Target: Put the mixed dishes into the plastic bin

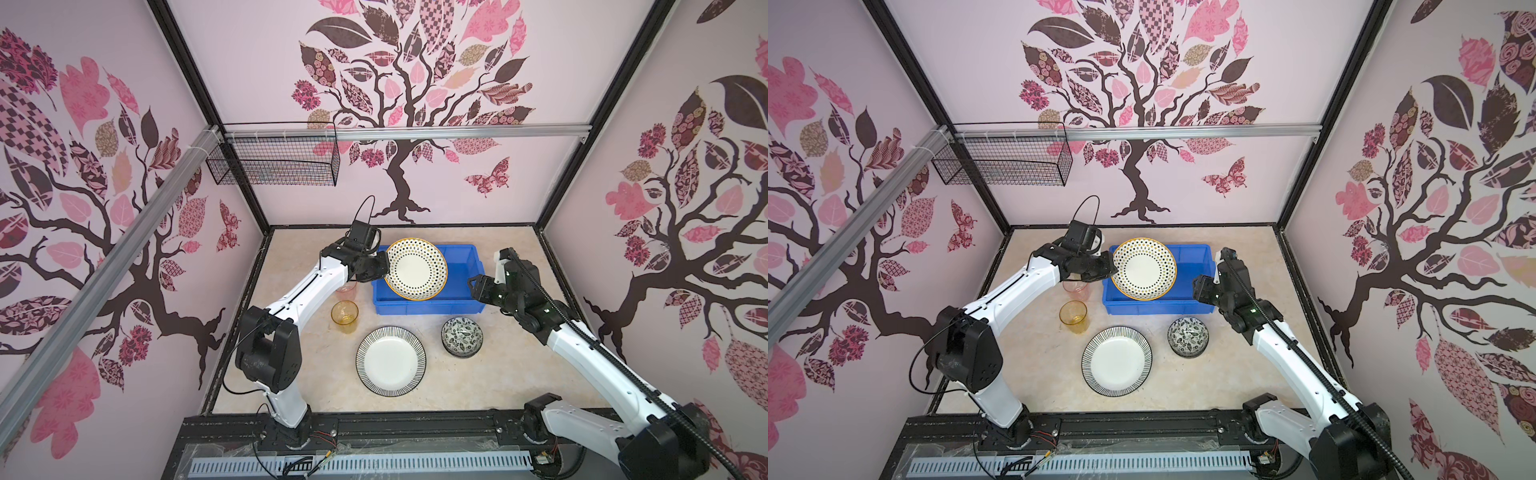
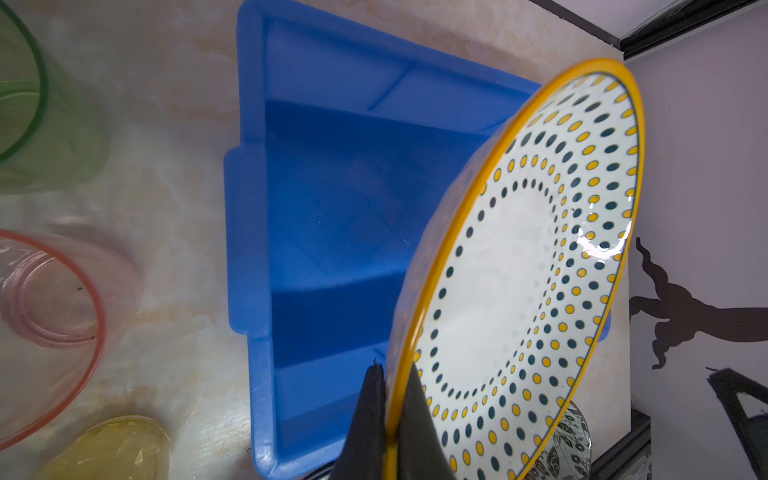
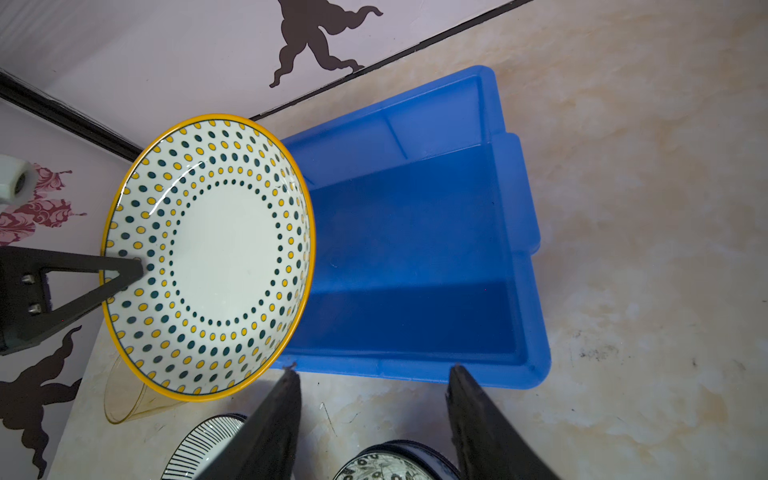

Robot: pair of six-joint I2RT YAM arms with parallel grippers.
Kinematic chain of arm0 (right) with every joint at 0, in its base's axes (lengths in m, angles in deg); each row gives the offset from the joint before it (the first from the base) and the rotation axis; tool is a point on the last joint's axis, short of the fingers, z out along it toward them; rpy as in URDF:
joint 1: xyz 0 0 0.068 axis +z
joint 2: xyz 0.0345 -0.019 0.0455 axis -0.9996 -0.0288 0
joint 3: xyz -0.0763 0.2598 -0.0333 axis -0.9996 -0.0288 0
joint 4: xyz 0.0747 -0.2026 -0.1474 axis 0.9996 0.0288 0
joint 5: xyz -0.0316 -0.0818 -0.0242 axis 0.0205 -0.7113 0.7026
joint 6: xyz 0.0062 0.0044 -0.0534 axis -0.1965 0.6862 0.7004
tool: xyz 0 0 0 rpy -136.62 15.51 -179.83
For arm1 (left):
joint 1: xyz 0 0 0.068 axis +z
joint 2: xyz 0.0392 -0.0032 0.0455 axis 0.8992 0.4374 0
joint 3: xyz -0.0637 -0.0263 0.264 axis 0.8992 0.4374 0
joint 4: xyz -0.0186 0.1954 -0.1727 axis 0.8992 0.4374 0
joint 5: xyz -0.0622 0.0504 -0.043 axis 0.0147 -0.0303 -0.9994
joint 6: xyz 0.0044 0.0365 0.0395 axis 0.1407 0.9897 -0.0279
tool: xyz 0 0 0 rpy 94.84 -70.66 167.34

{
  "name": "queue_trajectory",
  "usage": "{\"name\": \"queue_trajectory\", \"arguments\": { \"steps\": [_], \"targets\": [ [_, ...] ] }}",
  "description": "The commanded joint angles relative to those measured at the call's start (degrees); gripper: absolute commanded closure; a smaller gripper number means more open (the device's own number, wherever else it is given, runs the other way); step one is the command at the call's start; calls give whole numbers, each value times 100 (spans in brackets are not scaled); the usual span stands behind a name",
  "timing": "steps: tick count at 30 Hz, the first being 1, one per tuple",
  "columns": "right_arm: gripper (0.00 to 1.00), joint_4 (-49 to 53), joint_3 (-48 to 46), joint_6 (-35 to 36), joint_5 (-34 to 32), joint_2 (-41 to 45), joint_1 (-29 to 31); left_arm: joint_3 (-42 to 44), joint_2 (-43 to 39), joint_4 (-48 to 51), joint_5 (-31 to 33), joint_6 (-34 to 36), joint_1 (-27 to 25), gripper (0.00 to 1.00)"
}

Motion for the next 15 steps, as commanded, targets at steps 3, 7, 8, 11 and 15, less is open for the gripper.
{"name": "queue_trajectory", "arguments": {
  "steps": [3, 7, 8, 11, 15],
  "targets": [
    [40, -113, 331, 8, 39, -223, -55, -673, 143, -333, -164, 164, 31, 100],
    [40, -174, 373, -11, 98, -328, -72, -828, 417, -295, -151, 186, 32, 100],
    [40, -189, 378, -20, 108, -345, -73, -872, 481, -296, -157, 178, 32, 100],
    [40, -198, 390, -27, 150, -379, -81, -953, 635, -326, -187, 161, 41, 100],
    [40, -192, 399, -5, 181, -399, -82, -1030, 797, -356, -186, 135, 41, 100]
  ]
}}
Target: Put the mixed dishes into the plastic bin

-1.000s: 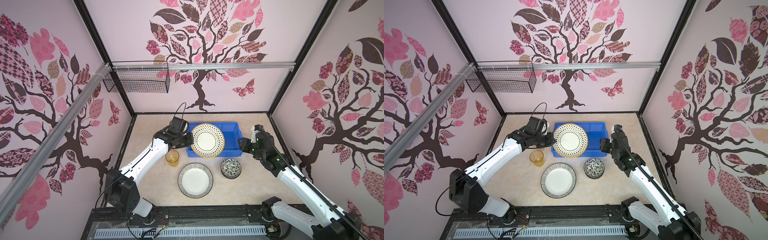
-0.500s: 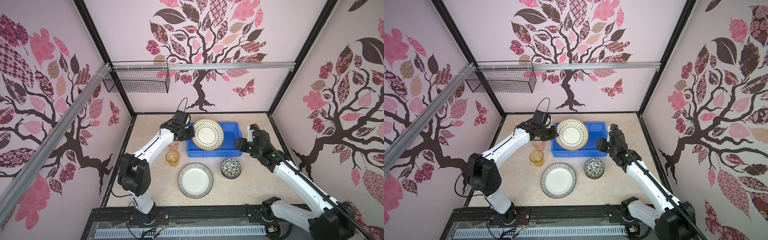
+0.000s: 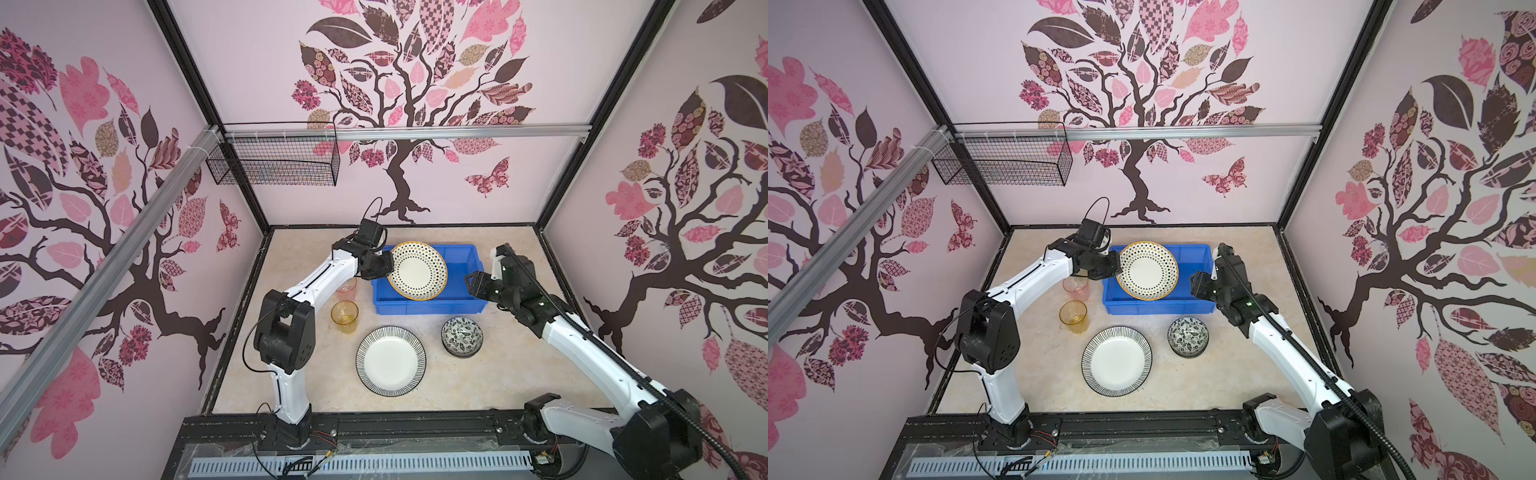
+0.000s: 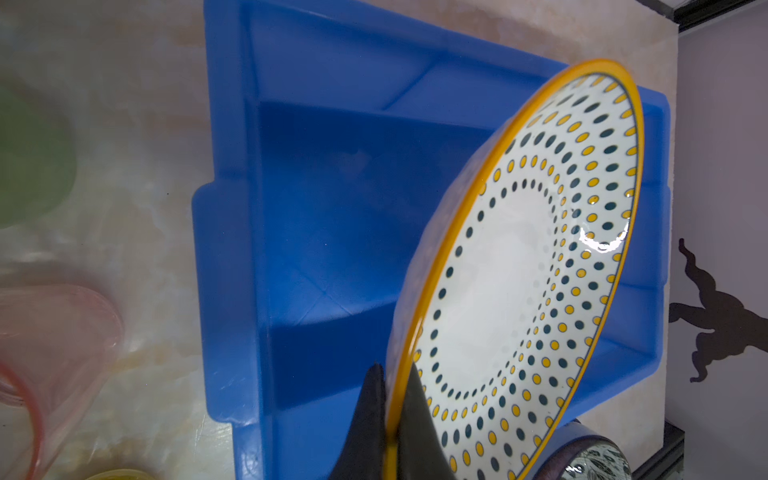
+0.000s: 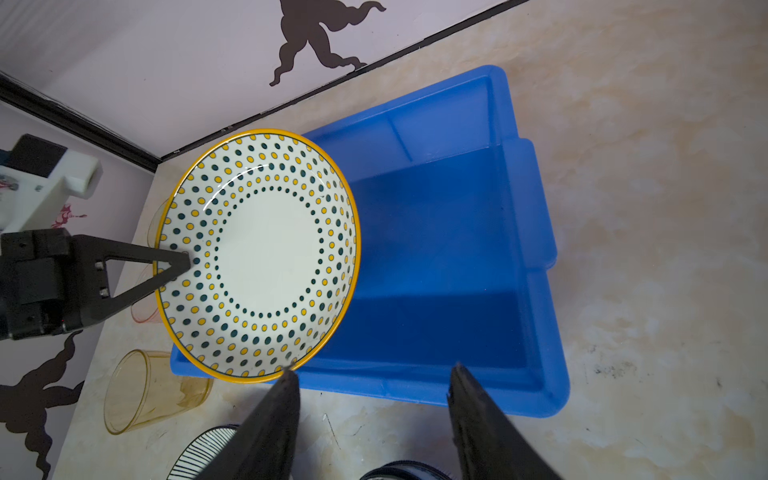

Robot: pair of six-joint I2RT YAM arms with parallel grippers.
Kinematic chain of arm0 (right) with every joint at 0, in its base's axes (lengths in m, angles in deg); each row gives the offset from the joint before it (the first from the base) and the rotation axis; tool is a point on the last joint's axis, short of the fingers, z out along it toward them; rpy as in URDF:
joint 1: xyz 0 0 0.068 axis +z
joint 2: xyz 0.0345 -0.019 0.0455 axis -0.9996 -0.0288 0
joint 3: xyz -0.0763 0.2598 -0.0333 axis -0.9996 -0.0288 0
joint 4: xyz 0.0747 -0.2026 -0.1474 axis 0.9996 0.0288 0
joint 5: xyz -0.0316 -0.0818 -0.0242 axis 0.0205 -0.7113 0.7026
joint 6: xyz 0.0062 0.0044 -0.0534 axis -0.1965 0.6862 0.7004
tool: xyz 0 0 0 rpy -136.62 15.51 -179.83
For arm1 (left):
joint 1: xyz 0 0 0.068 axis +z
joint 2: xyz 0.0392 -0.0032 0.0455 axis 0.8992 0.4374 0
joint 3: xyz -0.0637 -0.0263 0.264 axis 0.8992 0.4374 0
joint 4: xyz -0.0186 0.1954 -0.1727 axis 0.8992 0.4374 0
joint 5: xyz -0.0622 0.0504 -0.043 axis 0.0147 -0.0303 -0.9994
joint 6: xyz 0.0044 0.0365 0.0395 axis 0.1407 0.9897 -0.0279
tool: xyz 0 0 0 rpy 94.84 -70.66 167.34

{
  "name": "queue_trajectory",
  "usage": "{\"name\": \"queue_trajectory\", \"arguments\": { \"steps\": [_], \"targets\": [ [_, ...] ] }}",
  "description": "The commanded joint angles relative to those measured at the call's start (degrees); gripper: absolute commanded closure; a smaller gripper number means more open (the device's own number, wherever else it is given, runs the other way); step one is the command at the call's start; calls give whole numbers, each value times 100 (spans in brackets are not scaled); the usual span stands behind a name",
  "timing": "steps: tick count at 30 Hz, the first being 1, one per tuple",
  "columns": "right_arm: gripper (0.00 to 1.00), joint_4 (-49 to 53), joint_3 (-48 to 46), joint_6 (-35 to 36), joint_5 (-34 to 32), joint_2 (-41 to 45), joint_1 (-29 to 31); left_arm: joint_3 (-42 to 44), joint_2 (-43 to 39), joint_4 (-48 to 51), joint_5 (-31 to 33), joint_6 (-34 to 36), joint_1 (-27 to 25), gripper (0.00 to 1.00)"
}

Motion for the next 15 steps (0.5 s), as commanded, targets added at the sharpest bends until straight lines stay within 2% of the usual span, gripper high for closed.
{"name": "queue_trajectory", "arguments": {
  "steps": [1, 15],
  "targets": [
    [40, -33, 304, 5, 68, -80, -39, -516, -26, -489, -210, -36, 32, 100],
    [39, -109, 195, -38, 325, -112, -48, -555, 510, -619, -43, -193, 41, 100]
  ]
}}
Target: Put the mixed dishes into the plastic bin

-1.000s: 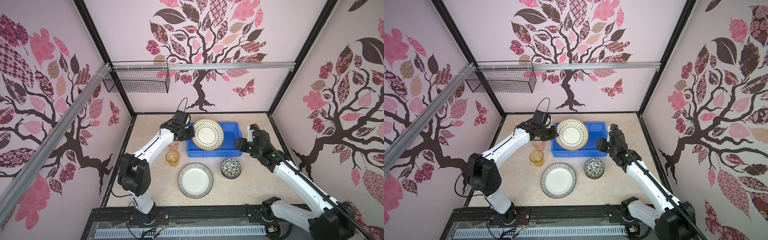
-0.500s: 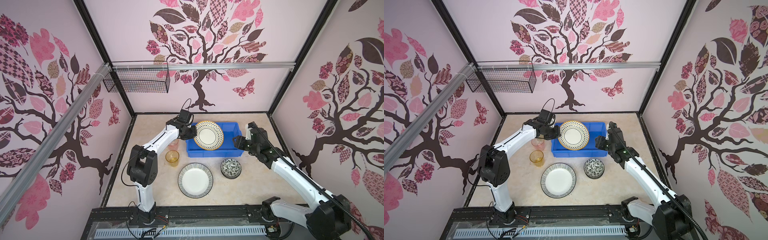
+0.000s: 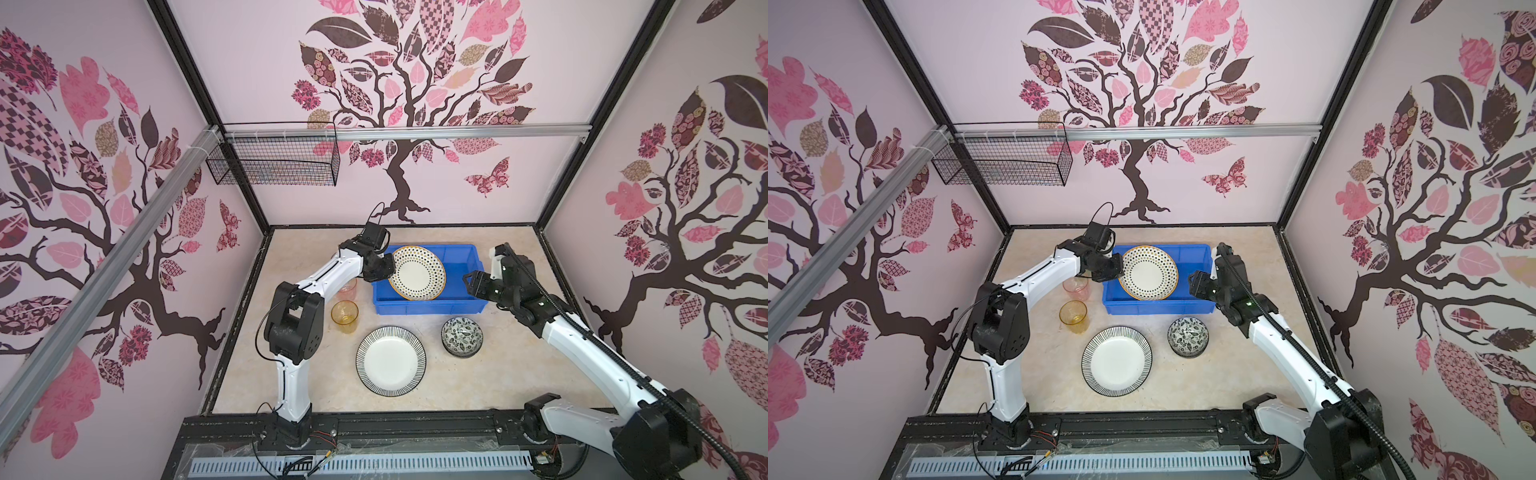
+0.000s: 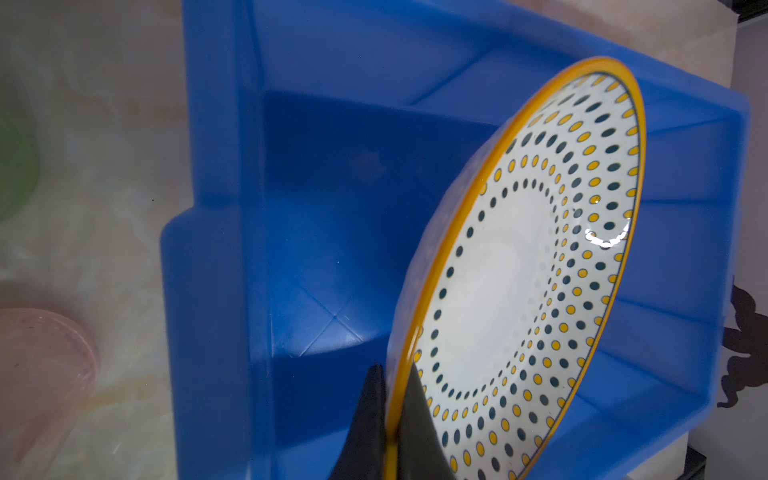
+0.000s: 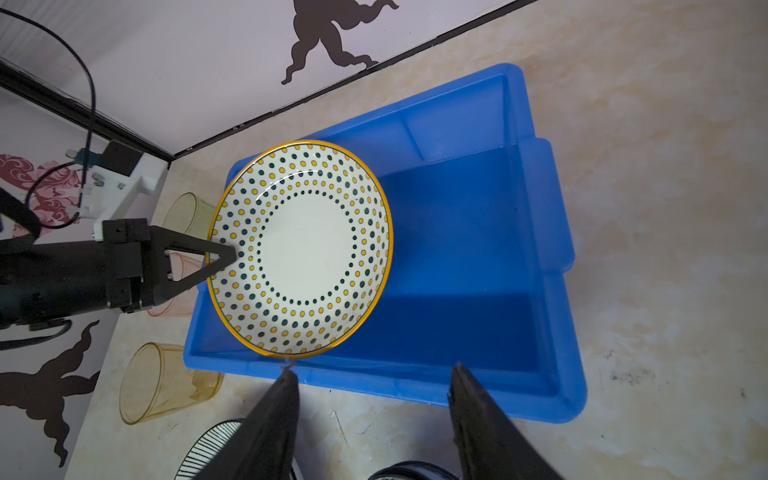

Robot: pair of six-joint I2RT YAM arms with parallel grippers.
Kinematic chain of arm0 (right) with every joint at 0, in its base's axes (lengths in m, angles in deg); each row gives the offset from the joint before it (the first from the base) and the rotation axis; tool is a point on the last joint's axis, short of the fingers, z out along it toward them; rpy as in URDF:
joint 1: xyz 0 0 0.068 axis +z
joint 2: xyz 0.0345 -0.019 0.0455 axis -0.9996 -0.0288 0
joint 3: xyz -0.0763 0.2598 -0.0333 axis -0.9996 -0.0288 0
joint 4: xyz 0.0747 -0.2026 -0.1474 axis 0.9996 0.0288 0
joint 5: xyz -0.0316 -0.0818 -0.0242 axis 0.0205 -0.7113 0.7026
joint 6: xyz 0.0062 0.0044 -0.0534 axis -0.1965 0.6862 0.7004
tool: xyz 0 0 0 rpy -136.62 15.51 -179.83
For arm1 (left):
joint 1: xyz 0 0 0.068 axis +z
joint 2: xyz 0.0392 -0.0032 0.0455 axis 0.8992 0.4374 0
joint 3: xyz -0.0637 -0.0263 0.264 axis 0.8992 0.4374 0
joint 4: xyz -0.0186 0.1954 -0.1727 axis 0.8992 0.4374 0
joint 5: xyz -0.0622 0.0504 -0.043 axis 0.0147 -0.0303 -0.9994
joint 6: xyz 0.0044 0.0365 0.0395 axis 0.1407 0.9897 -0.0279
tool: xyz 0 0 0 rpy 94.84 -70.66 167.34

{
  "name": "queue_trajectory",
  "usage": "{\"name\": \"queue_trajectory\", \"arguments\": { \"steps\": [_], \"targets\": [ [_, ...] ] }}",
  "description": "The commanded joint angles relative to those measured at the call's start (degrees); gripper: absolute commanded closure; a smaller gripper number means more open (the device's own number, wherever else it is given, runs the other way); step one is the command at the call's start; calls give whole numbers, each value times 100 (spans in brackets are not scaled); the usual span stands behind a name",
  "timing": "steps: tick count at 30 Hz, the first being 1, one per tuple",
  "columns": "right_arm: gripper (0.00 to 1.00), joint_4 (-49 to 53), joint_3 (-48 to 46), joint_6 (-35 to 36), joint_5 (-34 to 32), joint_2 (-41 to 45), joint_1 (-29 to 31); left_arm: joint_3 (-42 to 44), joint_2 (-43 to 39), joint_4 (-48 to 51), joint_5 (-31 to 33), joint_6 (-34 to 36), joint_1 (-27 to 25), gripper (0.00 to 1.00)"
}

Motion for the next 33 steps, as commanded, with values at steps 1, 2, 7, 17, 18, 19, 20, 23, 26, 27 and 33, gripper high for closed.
{"name": "queue_trajectory", "arguments": {
  "steps": [1, 2, 7, 17, 18, 19, 20, 23, 26, 27, 33],
  "targets": [
    [39, -61, 193, -44, 165, -114, -41, -433, 2, -511, -141, -108, 28, 100],
    [39, -64, 189, -40, 207, -132, -41, -441, 45, -514, -141, -116, 28, 100],
    [39, -64, 182, -53, 307, -179, -44, -477, 190, -507, -115, -127, 28, 100],
    [39, -86, 160, -60, 520, -284, -43, -477, 442, -479, -159, -185, 28, 100],
    [39, -90, 159, -60, 547, -301, -41, -479, 463, -464, -166, -183, 28, 100],
    [39, -90, 153, -64, 565, -311, -39, -477, 493, -454, -168, -184, 28, 100],
    [39, -91, 147, -69, 583, -326, -41, -477, 510, -432, -155, -180, 28, 100],
    [39, -108, 149, -71, 649, -349, -44, -501, 599, -363, -149, -174, 28, 100],
    [39, -117, 145, -71, 732, -390, -42, -539, 676, -252, -127, -141, 28, 100],
    [39, -121, 149, -70, 767, -402, -40, -543, 700, -233, -111, -151, 28, 100],
    [38, -125, 144, -61, 921, -471, -53, -528, 740, -139, 28, -117, 28, 100]
  ]
}}
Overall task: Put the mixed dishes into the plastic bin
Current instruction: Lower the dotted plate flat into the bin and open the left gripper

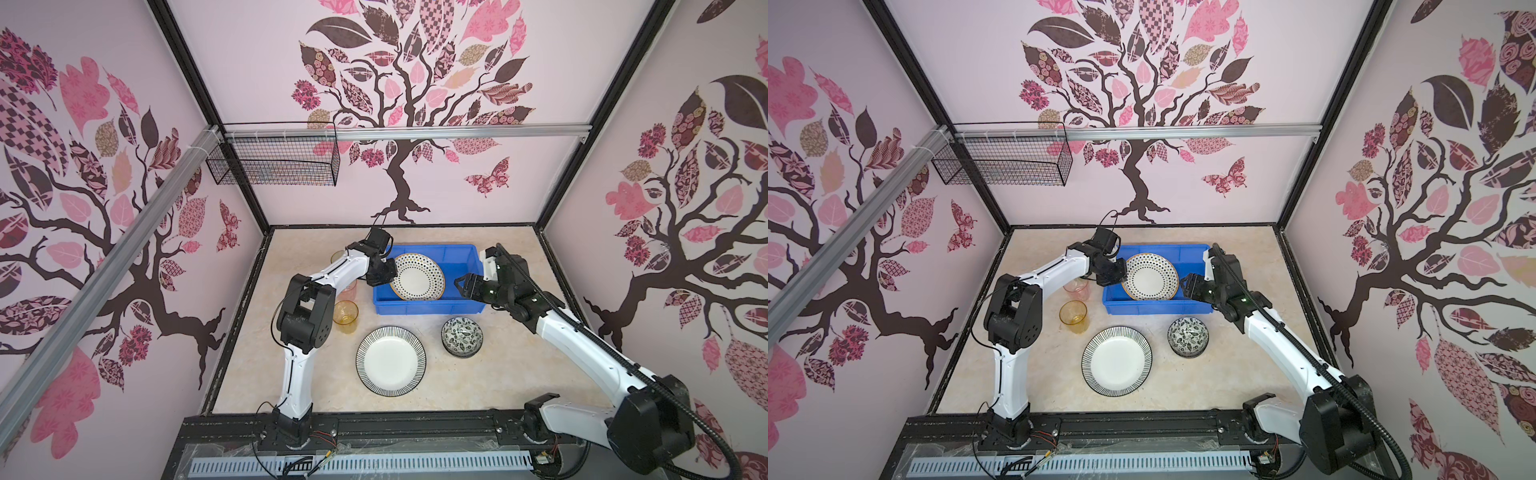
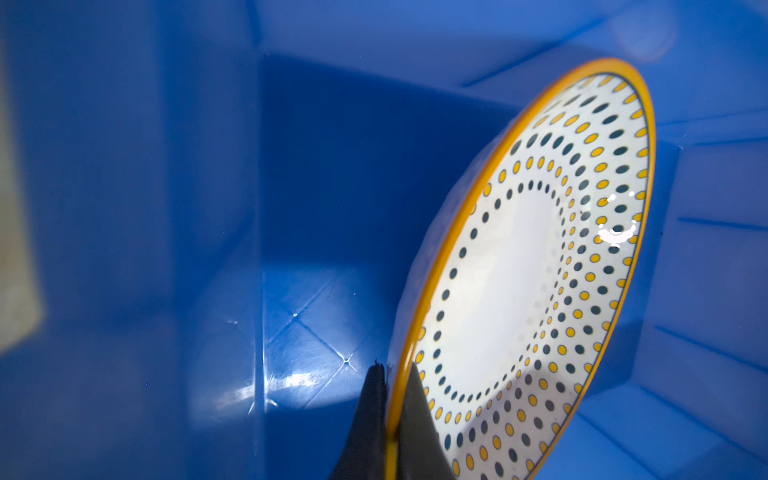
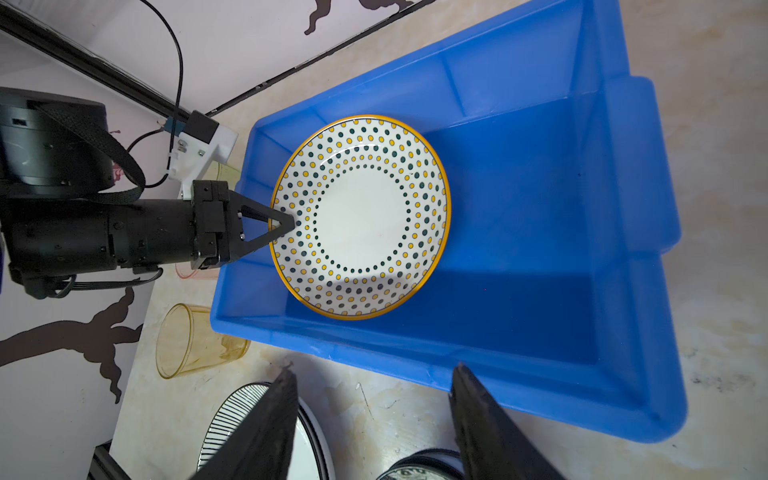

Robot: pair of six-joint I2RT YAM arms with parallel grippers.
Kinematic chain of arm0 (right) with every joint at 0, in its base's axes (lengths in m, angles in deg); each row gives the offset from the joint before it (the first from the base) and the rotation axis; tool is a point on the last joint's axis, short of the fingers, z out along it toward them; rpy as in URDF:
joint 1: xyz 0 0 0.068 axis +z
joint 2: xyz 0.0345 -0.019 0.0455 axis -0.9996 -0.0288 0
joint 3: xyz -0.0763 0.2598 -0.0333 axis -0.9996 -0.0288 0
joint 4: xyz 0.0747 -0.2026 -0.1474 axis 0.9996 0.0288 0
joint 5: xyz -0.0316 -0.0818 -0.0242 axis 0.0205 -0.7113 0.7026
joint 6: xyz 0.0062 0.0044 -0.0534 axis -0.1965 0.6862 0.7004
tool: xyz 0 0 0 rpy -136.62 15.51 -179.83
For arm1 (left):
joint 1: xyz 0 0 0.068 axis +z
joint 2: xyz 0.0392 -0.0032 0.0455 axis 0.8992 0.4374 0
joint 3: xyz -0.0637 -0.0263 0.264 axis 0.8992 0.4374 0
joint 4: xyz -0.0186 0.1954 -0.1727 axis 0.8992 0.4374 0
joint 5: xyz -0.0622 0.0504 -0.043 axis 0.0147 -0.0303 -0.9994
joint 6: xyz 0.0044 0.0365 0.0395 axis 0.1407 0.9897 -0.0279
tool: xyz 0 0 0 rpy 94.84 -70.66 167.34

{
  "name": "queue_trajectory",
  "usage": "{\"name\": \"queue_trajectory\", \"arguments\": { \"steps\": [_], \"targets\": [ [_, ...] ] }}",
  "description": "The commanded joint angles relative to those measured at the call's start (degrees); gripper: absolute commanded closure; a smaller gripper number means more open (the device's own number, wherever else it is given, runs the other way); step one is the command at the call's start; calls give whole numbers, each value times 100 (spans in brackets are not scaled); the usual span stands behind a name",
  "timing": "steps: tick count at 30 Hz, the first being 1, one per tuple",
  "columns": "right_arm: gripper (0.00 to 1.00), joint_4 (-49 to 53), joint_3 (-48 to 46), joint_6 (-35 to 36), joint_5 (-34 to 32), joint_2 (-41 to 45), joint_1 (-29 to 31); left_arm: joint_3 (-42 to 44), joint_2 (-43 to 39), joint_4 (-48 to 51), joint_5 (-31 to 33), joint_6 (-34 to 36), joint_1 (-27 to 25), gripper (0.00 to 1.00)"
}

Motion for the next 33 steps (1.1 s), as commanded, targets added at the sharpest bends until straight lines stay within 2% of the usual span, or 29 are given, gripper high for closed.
{"name": "queue_trajectory", "arguments": {
  "steps": [1, 19, 33],
  "targets": [
    [38, -33, 145, 4, 159, -118, -46, -276, 84, -84, 81, 45, 17, 100],
    [38, -103, 105, -51, 530, -156, -37, -441, 379, 314, 368, 152, -1, 89],
    [38, -116, 35, -51, 602, 8, -51, -622, 651, 452, 562, 74, -133, 88]
  ]
}}
